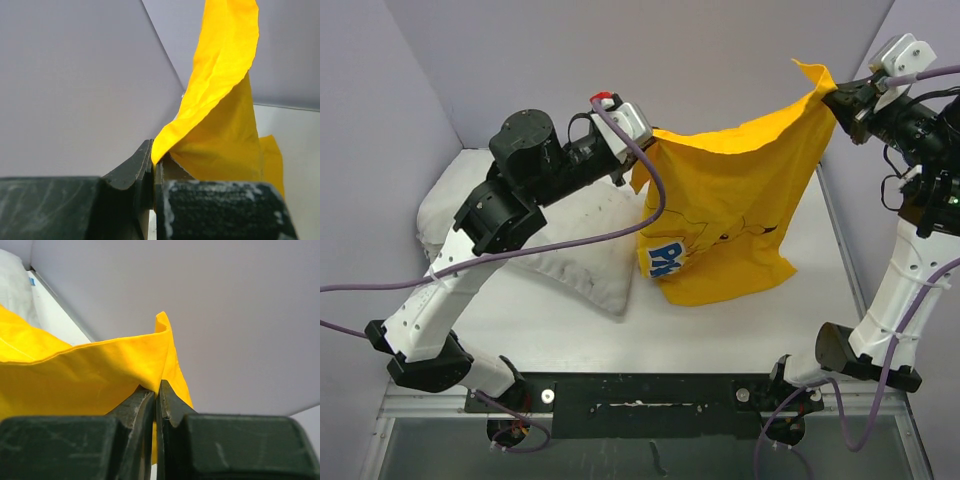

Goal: Put the pillow into the pillowcase
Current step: Flatten out the pillowcase at the center of the board.

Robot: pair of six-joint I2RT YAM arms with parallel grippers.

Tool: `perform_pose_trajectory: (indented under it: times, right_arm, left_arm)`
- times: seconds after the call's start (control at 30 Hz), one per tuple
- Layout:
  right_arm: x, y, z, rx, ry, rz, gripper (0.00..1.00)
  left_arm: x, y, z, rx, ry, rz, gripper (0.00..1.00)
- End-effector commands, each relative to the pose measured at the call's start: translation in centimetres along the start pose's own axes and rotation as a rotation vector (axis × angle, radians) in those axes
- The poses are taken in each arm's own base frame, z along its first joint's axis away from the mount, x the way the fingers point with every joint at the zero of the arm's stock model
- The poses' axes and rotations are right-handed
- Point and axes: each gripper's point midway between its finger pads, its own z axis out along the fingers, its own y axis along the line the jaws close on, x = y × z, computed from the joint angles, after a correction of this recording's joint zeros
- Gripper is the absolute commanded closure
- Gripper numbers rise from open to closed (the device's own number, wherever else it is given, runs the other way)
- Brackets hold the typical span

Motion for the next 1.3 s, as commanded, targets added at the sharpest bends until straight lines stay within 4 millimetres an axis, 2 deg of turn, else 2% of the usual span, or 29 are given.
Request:
perform_pose_trajectory:
  times: [0.0,0.03,0.1,0.13,0.17,0.2,0.27,0.3,0.33,0.4,0.47,0.5,0.57,0.6,0.63,0.67,0.7,0.73,0.77,0.8,0.83,0.9,0.93,0.97,1.07,1.1,1.17,1.23,1.27]
  right_arm:
    - [0.0,0.9,0.4,-0.059,-0.04,0.012,1.0]
    - [1.4,0.6,1.1,-0.059,-0.027,0.057,1.0]
    - [5.5,0.0,3.4,-0.056,0.014,0.182,1.0]
    - [8.2,-0.4,5.0,-0.032,0.059,0.22,1.0]
    - [9.9,-0.8,6.4,-0.001,0.103,0.219,1.0]
    - [11.4,-1.4,7.9,0.033,0.141,0.199,1.0]
    - [12.1,-3.6,9.7,0.101,0.136,0.186,1.0]
    - [10.8,-5.4,10.0,0.14,0.091,0.19,1.0]
    - [9.4,-6.9,9.8,0.174,0.039,0.226,1.0]
    - [4.9,-9.9,8.0,0.233,-0.093,0.214,1.0]
    - [-0.7,-11.7,4.6,0.276,-0.215,0.151,1.0]
    - [-3.4,-12.1,2.5,0.29,-0.27,0.122,1.0]
    - [-8.2,-13.0,-3.5,0.337,-0.35,0.054,1.0]
    - [-10.2,-12.9,-6.0,0.354,-0.375,0.026,1.0]
    - [-11.9,-12.4,-8.6,0.374,-0.389,-0.021,1.0]
    - [-13.1,-11.6,-10.3,0.385,-0.398,-0.055,1.0]
    - [-13.4,-10.7,-11.5,0.396,-0.396,-0.084,1.0]
    - [-13.5,-9.3,-11.8,0.386,-0.385,-0.111,1.0]
    - [-12.2,-8.6,-11.7,0.374,-0.361,-0.095,1.0]
    - [-10.0,-7.8,-11.5,0.359,-0.33,-0.054,1.0]
    - [-7.0,-6.4,-11.3,0.33,-0.28,0.0,1.0]
    - [-0.3,-3.5,-10.9,0.234,-0.168,0.095,1.0]
    - [3.1,-1.6,-10.7,0.175,-0.119,0.145,1.0]
    - [7.1,0.6,-10.5,0.104,-0.066,0.211,1.0]
    - [16.9,8.1,-10.4,-0.136,0.05,0.414,1.0]
    - [19.3,10.6,-10.8,-0.207,0.067,0.483,1.0]
    - [23.1,14.3,-11.3,-0.205,0.094,0.552,0.96]
    - [24.5,18.1,-10.6,-0.252,0.107,0.559,0.9]
    - [24.6,19.6,-10.0,-0.3,0.097,0.565,0.86]
  left_arm:
    - [-1.2,1.4,-0.7,0.01,-0.038,-0.102,1.0]
    - [-0.2,2.1,-0.2,0.014,-0.028,-0.141,1.0]
    - [2.7,3.9,1.3,0.02,-0.009,-0.226,1.0]
    - [4.5,5.2,2.3,0.006,0.001,-0.266,1.0]
    - [6.0,7.1,3.3,-0.025,0.007,-0.303,1.0]
    - [7.6,9.7,4.1,-0.086,0.014,-0.337,1.0]
    - [8.5,13.9,5.9,-0.193,-0.008,-0.392,1.0]
    - [7.2,15.5,6.5,-0.232,-0.061,-0.401,1.0]
    - [4.7,16.7,6.6,-0.261,-0.149,-0.39,1.0]
    - [-1.5,17.5,6.3,-0.283,-0.346,-0.34,1.0]
    - [-7.3,16.2,5.4,-0.263,-0.488,-0.271,1.0]
    - [-10.0,14.9,4.9,-0.231,-0.557,-0.23,1.0]
    - [-14.8,11.0,3.5,-0.162,-0.653,-0.117,1.0]
    - [-16.8,8.6,2.8,-0.125,-0.682,-0.065,1.0]
    - [-19.0,6.4,1.3,-0.1,-0.712,-0.007,1.0]
    - [-20.3,4.4,0.4,-0.077,-0.726,0.044,1.0]
    - [-21.3,2.4,-0.6,-0.049,-0.737,0.081,1.0]
    - [-21.4,0.6,-1.2,-0.021,-0.734,0.111,1.0]
    - [-21.1,-0.7,-1.8,-0.001,-0.722,0.13,1.0]
    - [-20.2,-1.8,-2.3,0.019,-0.696,0.134,1.0]
    - [-18.6,-2.5,-2.7,0.035,-0.654,0.124,1.0]
    - [-13.3,-4.0,-2.2,0.057,-0.528,0.082,1.0]
    - [-10.0,-5.2,-1.9,0.078,-0.454,0.058,1.0]
    - [-4.4,-7.5,-0.9,0.125,-0.333,0.034,1.0]
    - [8.0,-12.7,-0.7,0.228,-0.058,-0.064,1.0]
    - [11.9,-14.0,-0.9,0.238,0.032,-0.099,1.0]
    - [19.5,-15.4,-1.5,0.228,0.209,-0.147,1.0]
    - [25.3,-15.3,-2.3,0.207,0.345,-0.18,1.0]
    - [27.3,-14.7,-2.5,0.183,0.397,-0.201,1.0]
